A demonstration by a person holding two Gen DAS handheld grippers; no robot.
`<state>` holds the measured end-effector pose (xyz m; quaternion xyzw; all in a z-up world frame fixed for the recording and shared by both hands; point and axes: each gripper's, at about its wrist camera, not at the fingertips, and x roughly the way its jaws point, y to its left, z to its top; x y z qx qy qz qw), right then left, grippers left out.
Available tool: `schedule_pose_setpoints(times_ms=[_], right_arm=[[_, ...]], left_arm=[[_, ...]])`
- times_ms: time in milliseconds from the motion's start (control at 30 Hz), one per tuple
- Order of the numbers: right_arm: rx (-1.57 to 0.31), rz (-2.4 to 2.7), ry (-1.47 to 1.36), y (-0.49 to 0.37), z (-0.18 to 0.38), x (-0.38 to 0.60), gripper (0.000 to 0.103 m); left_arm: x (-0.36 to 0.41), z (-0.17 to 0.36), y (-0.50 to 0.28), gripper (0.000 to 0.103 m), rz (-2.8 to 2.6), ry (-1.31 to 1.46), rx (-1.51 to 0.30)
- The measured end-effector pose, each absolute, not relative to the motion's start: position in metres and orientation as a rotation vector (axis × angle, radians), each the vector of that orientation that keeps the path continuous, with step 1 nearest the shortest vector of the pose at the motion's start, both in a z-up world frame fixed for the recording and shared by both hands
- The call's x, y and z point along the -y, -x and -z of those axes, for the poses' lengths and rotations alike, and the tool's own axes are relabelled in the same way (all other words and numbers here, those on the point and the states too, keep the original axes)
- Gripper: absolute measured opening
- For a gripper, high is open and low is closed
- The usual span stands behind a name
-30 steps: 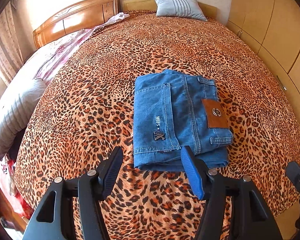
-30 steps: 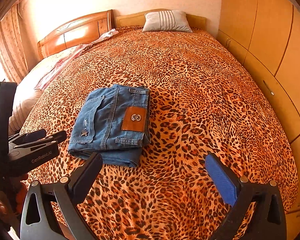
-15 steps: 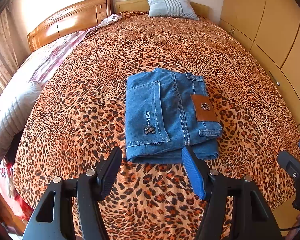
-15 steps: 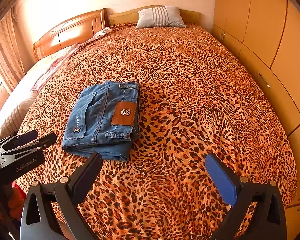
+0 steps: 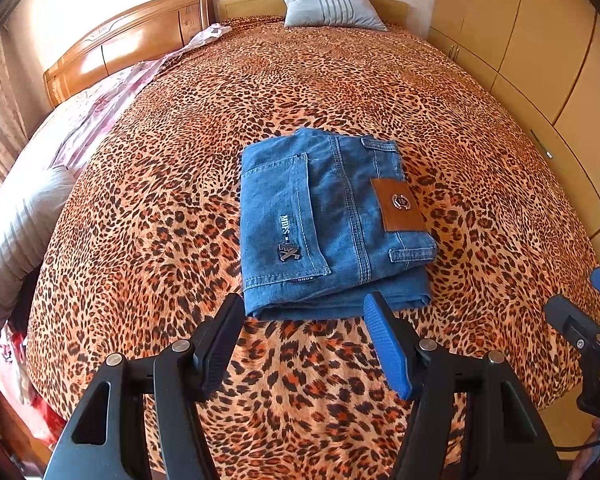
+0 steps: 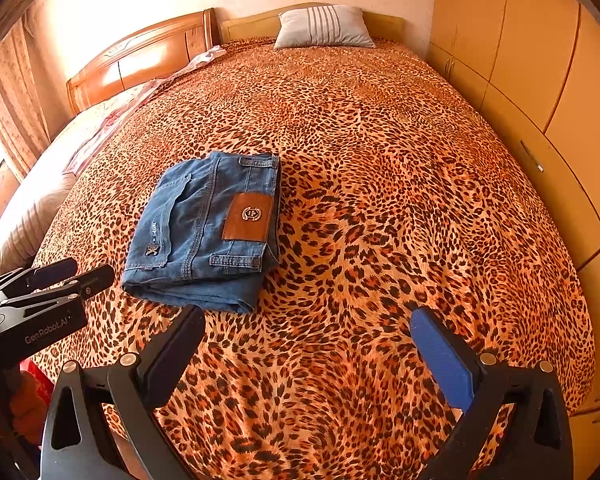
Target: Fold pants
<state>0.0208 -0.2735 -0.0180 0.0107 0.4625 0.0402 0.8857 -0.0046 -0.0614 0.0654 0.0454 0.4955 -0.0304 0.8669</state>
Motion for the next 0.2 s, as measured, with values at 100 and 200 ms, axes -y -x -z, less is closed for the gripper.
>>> schedule_pose_setpoints(times_ms=[100,200], right_arm=[[-0.963,-0.082,-0.021,-0.0214,0.0184,0.2739,0.103],[-0.968,-0.078,-0.023,-0.0227,0.0202,0.2754,0.103]], left_arm=[[0.0624,-0.0683,0.0071,0.063,0.064,-0.081,-1.017],[0.0622,-0.0738,0.009,0.065,0.063,-0.058,-1.001]])
